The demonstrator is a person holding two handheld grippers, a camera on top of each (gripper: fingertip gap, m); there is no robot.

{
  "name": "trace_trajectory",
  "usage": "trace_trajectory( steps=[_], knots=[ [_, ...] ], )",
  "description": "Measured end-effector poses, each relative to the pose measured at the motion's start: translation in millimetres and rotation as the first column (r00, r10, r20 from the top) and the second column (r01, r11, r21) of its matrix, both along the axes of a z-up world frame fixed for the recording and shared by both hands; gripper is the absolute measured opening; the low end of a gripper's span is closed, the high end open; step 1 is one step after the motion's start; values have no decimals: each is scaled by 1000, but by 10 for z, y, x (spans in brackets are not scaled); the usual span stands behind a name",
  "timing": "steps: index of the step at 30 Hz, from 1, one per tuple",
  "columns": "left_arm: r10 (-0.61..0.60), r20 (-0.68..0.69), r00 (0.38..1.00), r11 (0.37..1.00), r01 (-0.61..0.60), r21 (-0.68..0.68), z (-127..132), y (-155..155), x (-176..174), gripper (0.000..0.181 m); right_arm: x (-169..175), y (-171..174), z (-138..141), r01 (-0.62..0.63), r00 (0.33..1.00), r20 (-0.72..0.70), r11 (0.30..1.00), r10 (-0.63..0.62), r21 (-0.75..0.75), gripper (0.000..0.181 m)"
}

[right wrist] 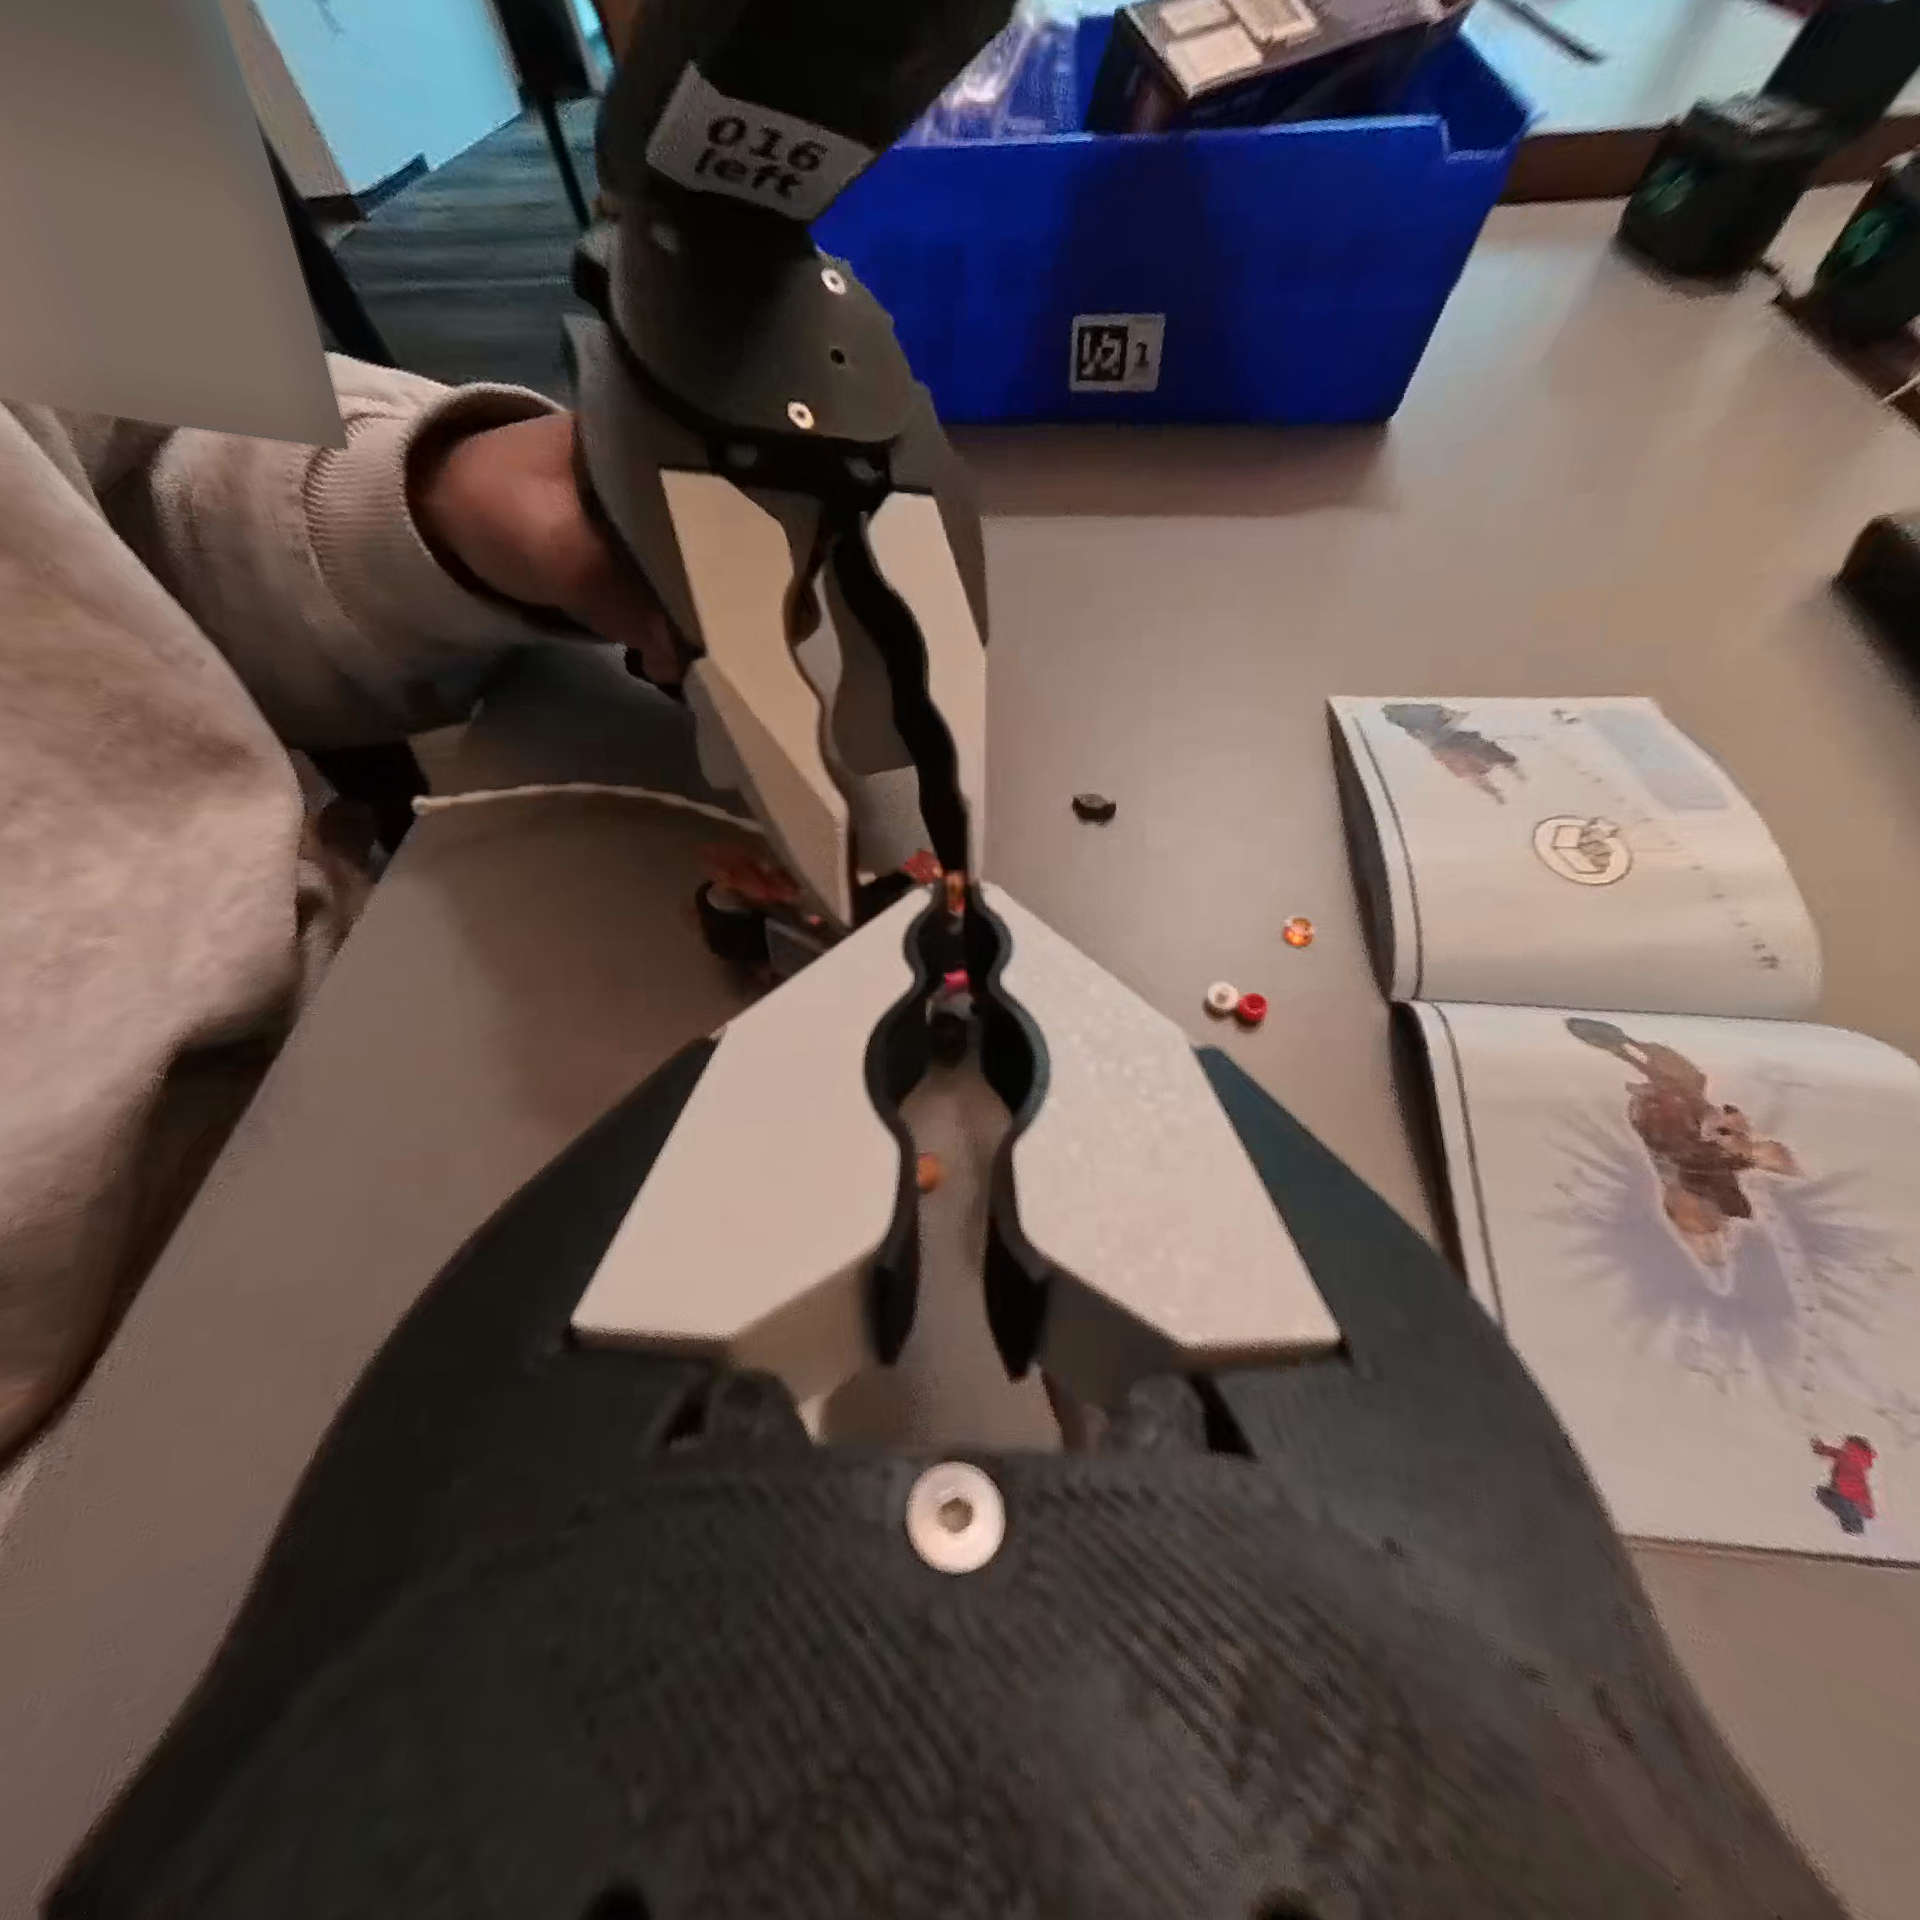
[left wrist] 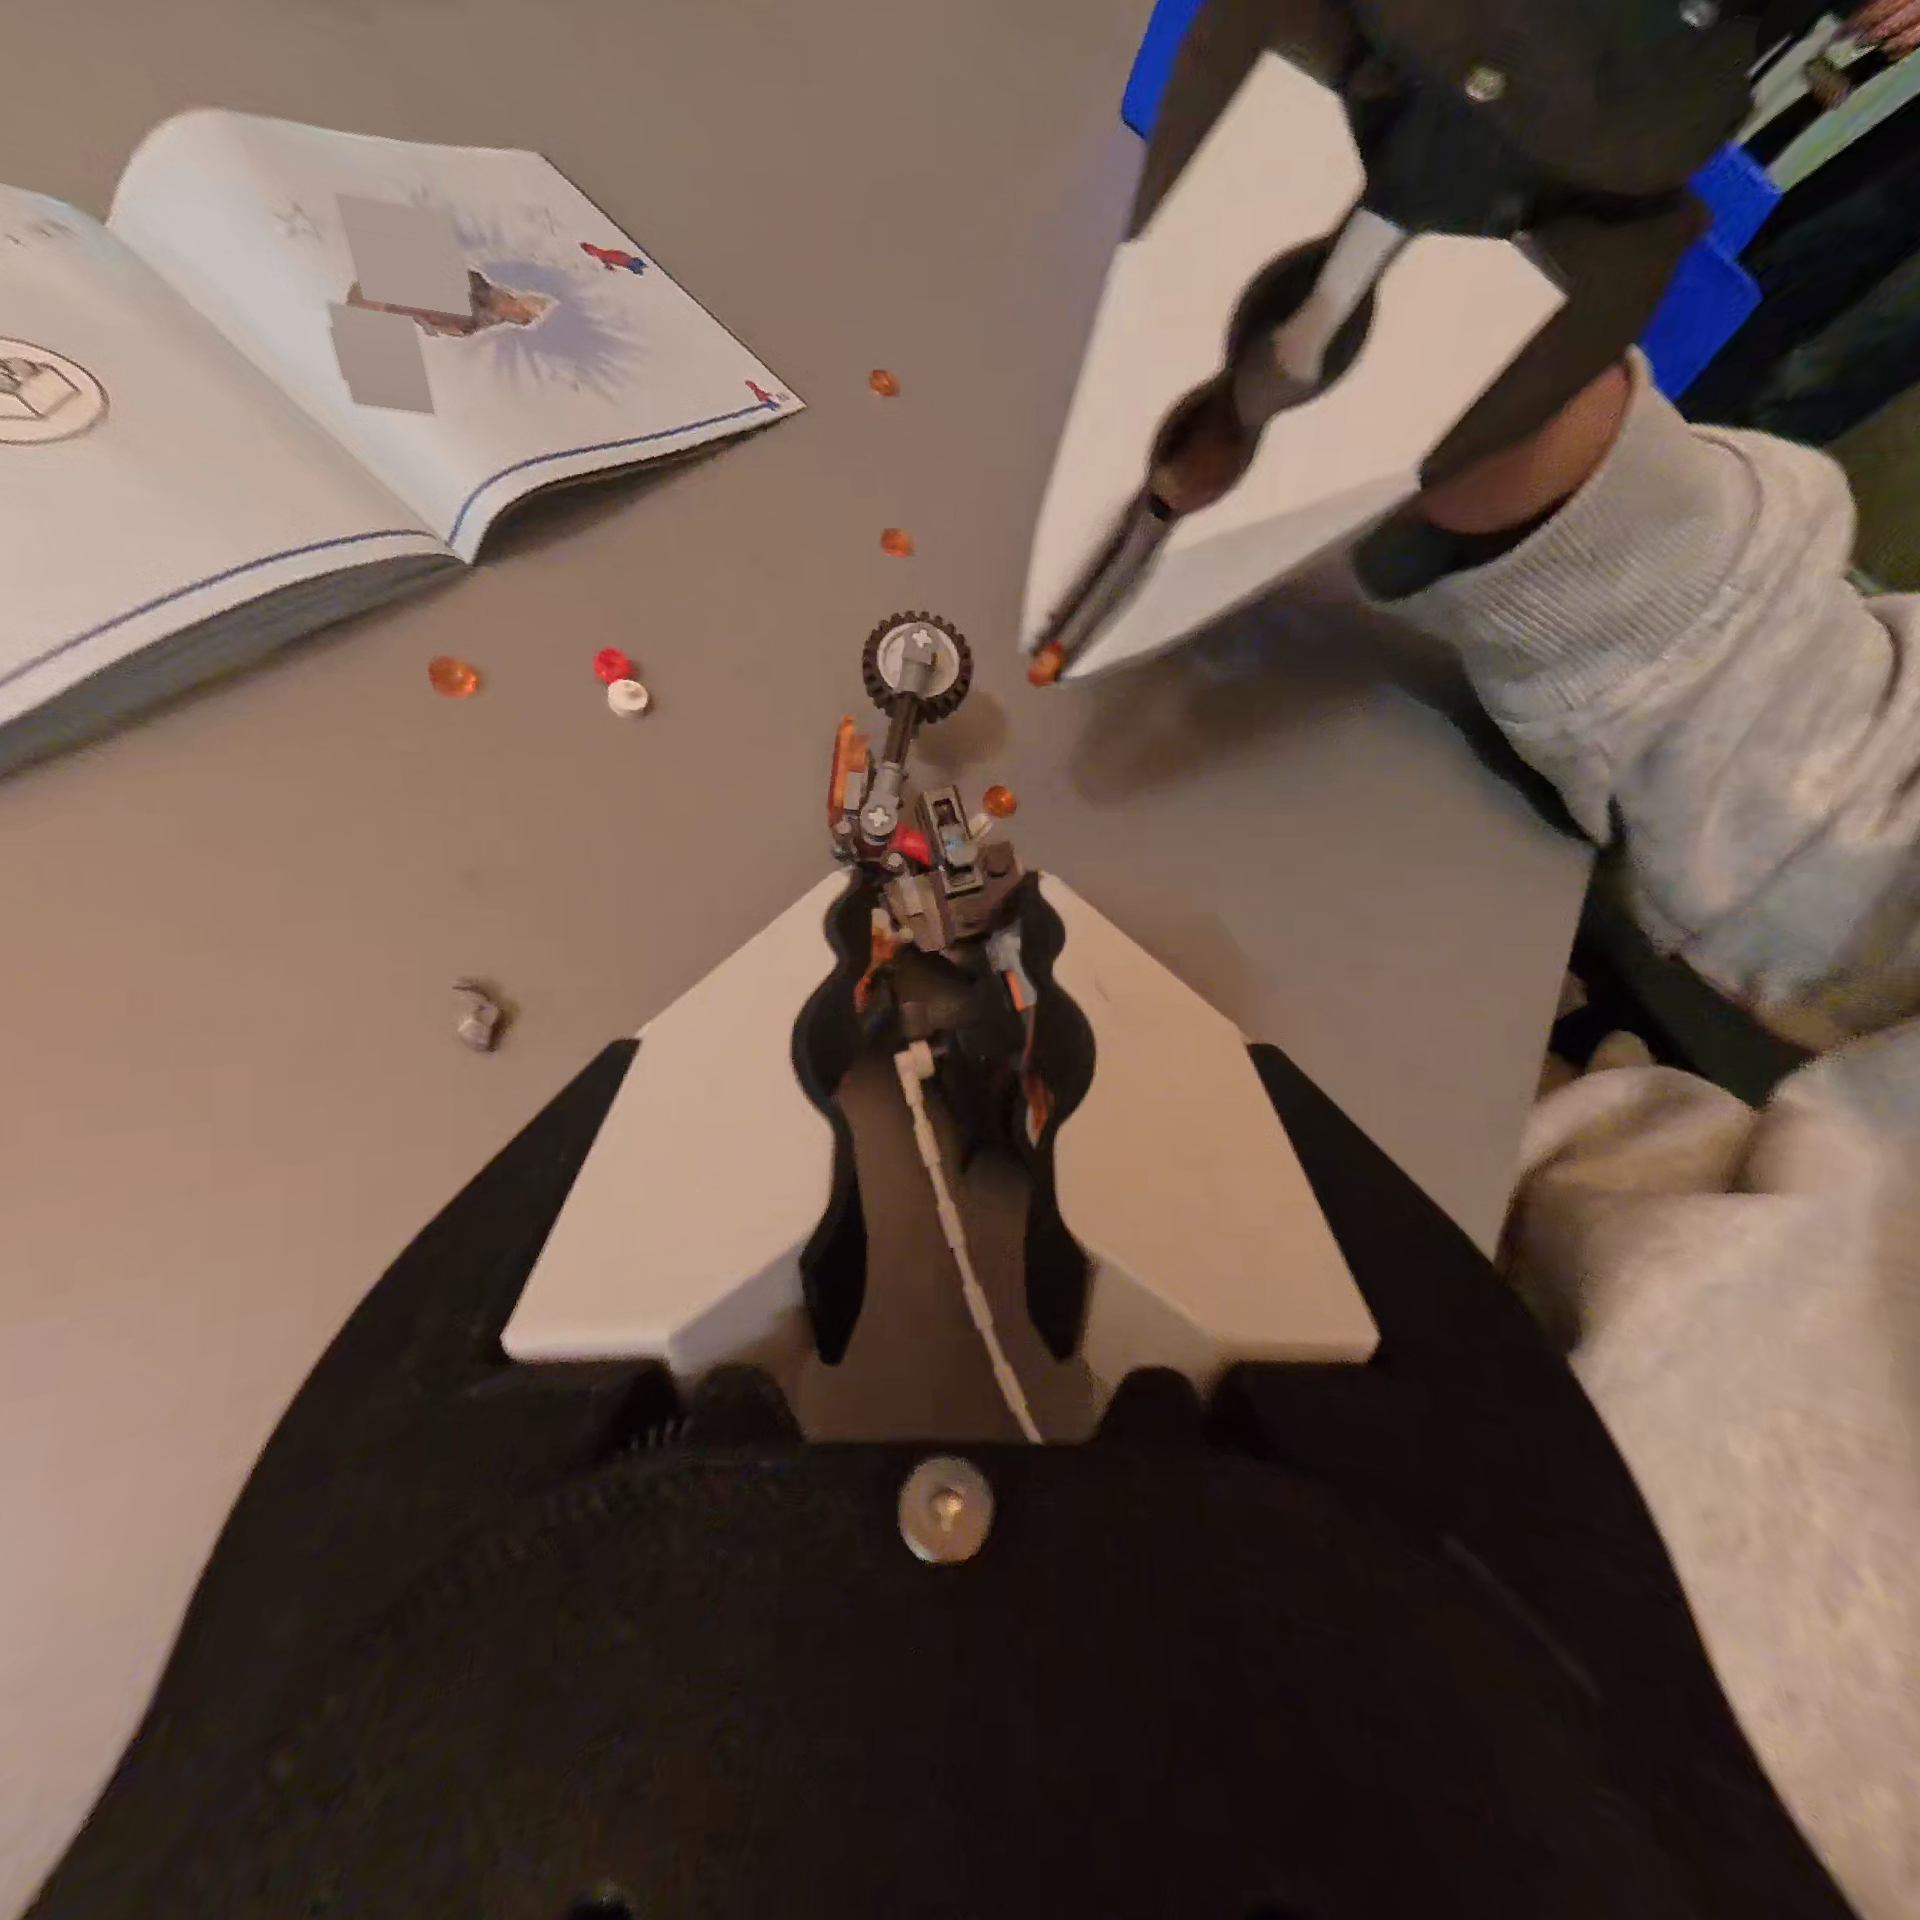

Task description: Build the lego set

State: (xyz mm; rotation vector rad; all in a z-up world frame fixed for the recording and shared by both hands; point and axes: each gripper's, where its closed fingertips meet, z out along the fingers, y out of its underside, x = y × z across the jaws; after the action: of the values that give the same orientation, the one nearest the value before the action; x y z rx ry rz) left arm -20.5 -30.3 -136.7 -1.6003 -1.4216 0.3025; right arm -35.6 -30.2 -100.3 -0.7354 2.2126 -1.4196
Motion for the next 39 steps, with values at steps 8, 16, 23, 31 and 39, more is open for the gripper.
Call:
trace_trajectory(
  steps=[8,16,23,31,39],
  knots=[
    [9,23,1000,993,-12,121,5,101,-97,34,-13,-7,-230,-140,990,-14,978,143,153,0],
    [-35,36,999,998,33,44,-26,161,-73,15,5,51,-348,-184,981,-17,961,192,206,0],
    [-137,-27,990,989,134,-69,-35,235,-37,15,94,145,-338,-207,977,-2,961,211,184,0],
    [-193,-68,979,980,189,-68,-34,258,13,15,121,182,-341,-237,972,39,960,233,148,0],
    [-210,-66,975,977,207,-53,-34,271,25,15,164,190,-331,-246,968,-35,966,249,81,0]
  ],
)
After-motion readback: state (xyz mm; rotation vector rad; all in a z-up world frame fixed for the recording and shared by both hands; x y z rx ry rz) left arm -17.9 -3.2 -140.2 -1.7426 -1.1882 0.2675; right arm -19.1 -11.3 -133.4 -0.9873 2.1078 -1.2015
